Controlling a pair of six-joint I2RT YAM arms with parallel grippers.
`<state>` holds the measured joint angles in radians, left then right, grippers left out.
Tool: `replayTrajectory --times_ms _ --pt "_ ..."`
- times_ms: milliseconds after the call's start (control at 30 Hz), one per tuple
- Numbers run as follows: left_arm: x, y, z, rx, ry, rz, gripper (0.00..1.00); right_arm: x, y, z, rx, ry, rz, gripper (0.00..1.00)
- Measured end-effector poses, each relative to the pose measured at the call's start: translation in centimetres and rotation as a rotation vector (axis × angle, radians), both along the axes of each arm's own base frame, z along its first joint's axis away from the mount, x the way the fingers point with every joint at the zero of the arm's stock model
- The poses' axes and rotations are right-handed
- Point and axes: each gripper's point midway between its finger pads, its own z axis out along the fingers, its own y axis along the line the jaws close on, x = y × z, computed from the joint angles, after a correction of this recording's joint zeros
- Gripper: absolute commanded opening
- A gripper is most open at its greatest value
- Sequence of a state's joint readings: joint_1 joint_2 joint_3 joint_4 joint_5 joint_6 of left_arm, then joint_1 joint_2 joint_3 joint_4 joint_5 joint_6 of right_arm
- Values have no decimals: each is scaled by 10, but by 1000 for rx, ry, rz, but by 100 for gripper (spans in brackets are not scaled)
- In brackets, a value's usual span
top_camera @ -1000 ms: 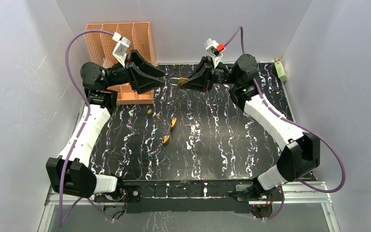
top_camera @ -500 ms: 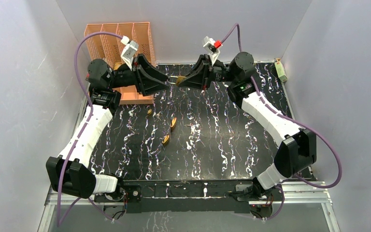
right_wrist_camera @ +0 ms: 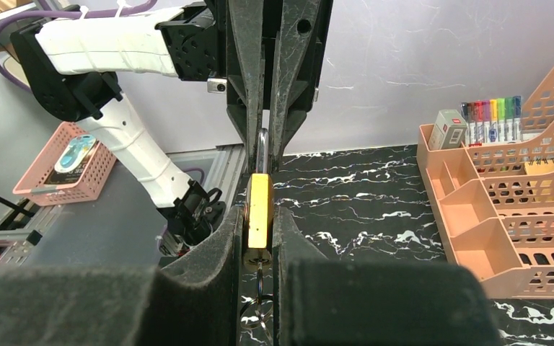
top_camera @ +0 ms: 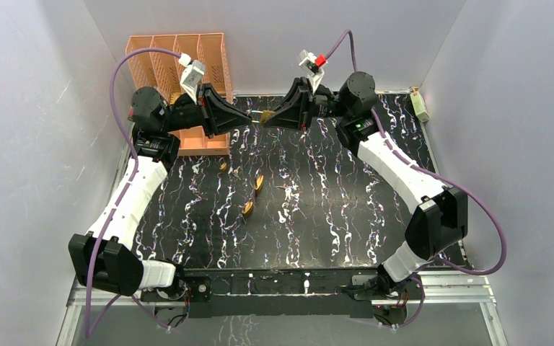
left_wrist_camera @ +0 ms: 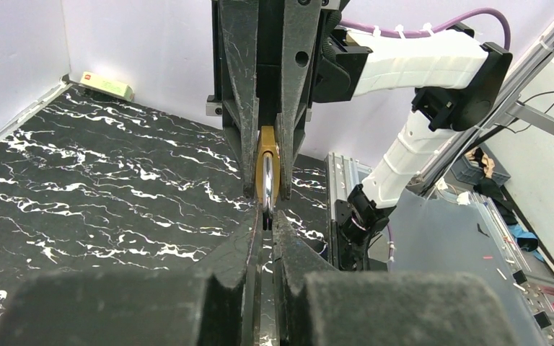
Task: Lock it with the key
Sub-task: Lock the lock.
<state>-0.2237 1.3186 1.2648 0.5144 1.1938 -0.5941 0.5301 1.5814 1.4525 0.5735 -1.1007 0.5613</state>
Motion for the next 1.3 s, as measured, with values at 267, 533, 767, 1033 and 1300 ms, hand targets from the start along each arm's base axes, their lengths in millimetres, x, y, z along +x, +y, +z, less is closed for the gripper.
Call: replayTrajectory --times_ms 267,533,767,1033,1300 --pt "1 -1 2 -5 -2 5 0 3 5 3 2 -15 18 0" --pt "1 -10 1 -30 -18 36 0 6 4 8 -16 -31 63 0" --pt "6 -16 2 -49 -52 121 0 11 7 12 -39 -53 138 0" --pt "6 -22 3 -38 -77 163 30 9 10 15 -39 -67 164 0" --pt "4 -27 -4 -10 -60 129 28 3 7 13 -46 -61 171 0"
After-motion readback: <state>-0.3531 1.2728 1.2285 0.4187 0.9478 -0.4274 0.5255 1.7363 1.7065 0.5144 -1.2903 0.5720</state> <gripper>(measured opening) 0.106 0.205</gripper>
